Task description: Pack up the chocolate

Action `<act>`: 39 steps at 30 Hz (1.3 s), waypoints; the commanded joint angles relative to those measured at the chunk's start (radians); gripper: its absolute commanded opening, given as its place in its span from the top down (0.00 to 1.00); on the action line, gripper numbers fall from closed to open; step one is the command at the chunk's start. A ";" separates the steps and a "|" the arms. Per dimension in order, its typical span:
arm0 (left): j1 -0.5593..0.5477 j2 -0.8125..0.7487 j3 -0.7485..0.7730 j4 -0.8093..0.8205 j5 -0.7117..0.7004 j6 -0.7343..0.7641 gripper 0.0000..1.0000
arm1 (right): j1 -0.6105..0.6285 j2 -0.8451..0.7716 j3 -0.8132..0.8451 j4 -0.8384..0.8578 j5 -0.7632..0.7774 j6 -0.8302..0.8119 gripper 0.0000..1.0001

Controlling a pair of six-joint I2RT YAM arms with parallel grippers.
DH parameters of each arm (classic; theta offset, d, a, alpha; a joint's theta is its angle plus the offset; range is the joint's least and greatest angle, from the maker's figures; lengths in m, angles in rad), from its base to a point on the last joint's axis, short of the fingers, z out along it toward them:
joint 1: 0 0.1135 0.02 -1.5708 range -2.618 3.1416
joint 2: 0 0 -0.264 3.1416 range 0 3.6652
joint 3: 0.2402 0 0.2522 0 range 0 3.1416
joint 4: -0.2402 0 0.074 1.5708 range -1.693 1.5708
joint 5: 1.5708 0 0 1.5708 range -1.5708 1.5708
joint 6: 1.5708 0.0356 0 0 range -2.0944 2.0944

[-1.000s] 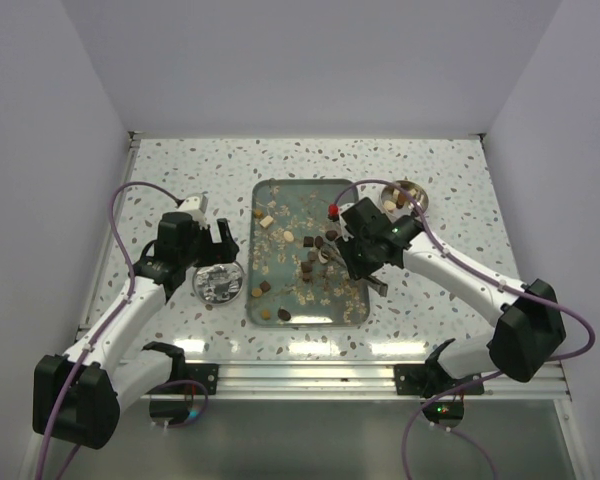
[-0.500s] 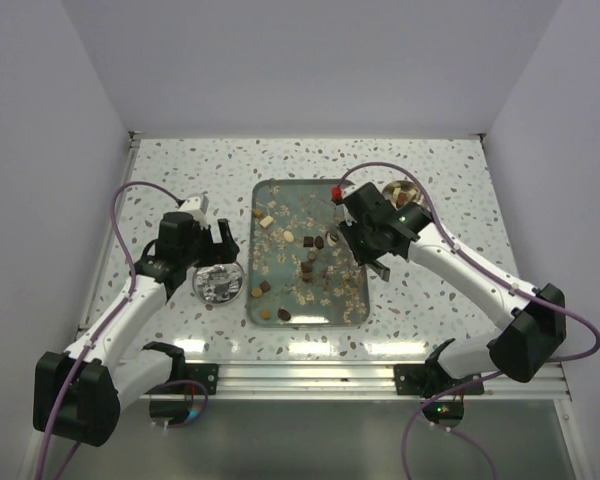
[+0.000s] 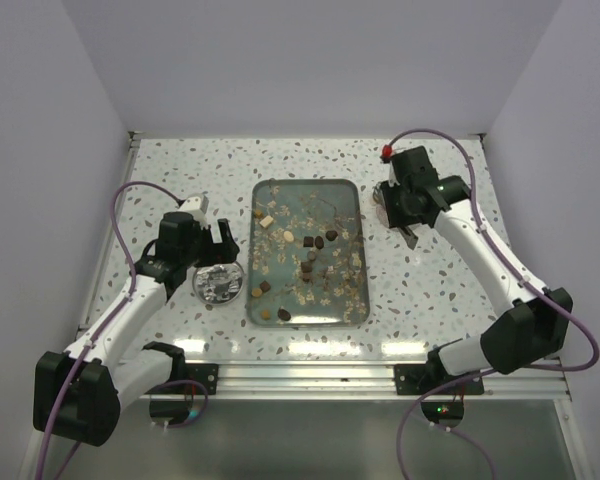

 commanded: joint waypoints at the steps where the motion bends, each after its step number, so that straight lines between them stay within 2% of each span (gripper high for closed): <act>1: 0.005 -0.015 0.017 0.041 0.004 0.010 0.00 | -0.073 0.004 0.077 0.042 -0.009 -0.045 0.74; 8: 0.005 -0.018 0.013 0.041 -0.001 0.011 0.00 | -0.173 0.021 0.099 0.024 -0.002 -0.080 0.74; 15: 0.005 -0.010 0.011 0.037 -0.002 0.011 0.00 | -0.218 0.033 0.096 0.013 0.018 -0.077 0.66; 21: 0.004 -0.004 0.016 0.039 -0.001 0.011 0.00 | -0.224 0.036 0.086 0.021 0.023 -0.082 0.62; 27: 0.005 -0.001 0.017 0.038 -0.001 0.013 0.00 | -0.226 0.035 0.079 0.022 0.022 -0.090 0.62; 34: 0.005 0.007 0.017 0.039 -0.001 0.013 0.00 | -0.221 0.004 0.082 0.013 -0.072 -0.068 0.63; 39: 0.005 0.022 0.022 0.044 0.007 0.013 0.00 | -0.132 -0.039 0.059 -0.004 -0.064 -0.036 0.63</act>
